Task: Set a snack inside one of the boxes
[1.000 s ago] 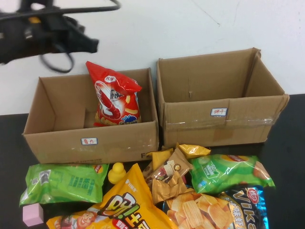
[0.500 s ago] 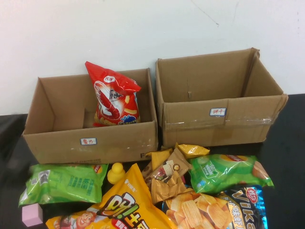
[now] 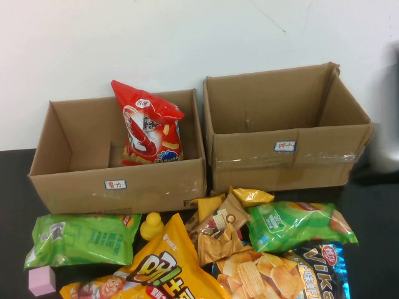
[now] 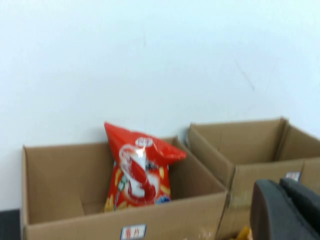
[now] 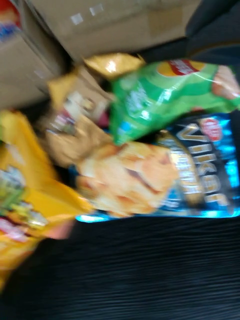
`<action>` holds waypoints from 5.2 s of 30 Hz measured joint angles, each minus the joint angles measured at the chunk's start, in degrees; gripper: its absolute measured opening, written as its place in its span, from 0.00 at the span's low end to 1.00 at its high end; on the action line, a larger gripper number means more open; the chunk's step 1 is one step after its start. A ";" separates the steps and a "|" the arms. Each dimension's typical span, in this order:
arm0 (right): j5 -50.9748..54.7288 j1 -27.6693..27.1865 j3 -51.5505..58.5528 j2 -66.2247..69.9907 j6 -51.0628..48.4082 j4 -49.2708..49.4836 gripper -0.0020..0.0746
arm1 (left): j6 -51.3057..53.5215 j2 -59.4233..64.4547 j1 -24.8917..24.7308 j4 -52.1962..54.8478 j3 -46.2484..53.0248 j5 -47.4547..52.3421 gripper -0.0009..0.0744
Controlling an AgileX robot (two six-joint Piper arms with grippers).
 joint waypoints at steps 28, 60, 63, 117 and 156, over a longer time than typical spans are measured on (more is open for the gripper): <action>-14.23 18.53 -18.86 46.73 7.44 -10.96 0.79 | -0.46 0.00 0.00 2.62 0.09 8.22 0.01; -2.19 17.79 -31.41 34.36 28.84 -20.04 0.08 | 0.64 0.00 0.00 6.65 0.09 7.53 0.01; -8.96 13.89 -31.44 32.46 38.39 -22.35 0.08 | 0.64 0.00 0.00 6.67 0.09 7.64 0.01; -36.90 -1.24 39.24 -58.98 47.46 -11.66 0.03 | 0.94 0.00 0.00 6.95 0.09 10.05 0.01; -39.62 -20.13 71.49 -74.47 71.57 -27.67 0.02 | 1.07 0.00 0.00 6.95 0.09 11.62 0.01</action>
